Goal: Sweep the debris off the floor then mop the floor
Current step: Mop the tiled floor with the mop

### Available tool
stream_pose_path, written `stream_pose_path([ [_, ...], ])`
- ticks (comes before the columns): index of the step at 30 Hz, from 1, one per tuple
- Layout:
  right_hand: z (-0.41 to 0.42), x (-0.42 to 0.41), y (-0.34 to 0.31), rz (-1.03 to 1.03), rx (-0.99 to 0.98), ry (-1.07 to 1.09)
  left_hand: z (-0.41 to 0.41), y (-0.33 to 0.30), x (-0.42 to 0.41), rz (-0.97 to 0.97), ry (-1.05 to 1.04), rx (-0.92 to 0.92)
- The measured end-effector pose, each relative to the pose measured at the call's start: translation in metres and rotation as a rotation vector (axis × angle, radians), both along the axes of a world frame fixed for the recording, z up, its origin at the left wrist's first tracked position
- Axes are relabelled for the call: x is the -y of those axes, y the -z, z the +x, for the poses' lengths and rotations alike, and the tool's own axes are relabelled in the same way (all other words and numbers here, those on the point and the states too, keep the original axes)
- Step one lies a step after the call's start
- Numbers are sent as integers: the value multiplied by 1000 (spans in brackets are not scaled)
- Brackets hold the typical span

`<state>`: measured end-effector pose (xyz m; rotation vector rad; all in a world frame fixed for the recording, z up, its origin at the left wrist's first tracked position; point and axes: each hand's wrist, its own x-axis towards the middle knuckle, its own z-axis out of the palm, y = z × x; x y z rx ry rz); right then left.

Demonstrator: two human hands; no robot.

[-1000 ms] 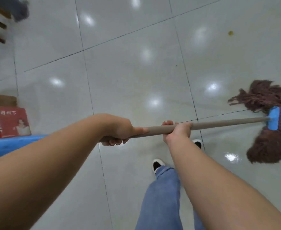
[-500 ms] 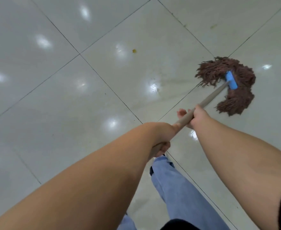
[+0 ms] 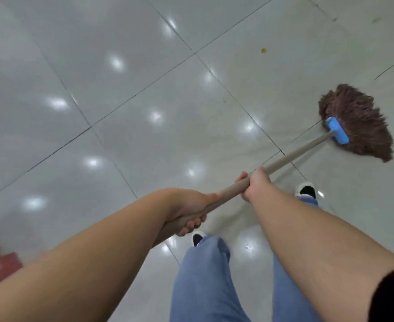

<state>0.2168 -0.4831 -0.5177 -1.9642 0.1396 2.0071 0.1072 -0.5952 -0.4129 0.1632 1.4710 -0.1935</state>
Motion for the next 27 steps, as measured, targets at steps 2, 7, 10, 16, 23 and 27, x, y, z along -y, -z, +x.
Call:
stream_pose_path([
  [2,-22,58,-12,-44,-32,-11,-23,-17,56,-57,-17,-5],
  [7,-49,154,-43,-109,-73,-81,-48,-53,146,-136,-12,-30],
  [10,-42,183,-48,-85,-89,-108,-36,-57,175,-111,-5,-76],
  [16,14,220,-33,-16,-63,-76,30,-36,215,-57,-51,-91],
  [23,68,265,-11,59,46,-129,99,-23,269,-15,-143,-28],
  [27,70,295,-9,68,66,-127,100,-19,304,14,-172,1],
])
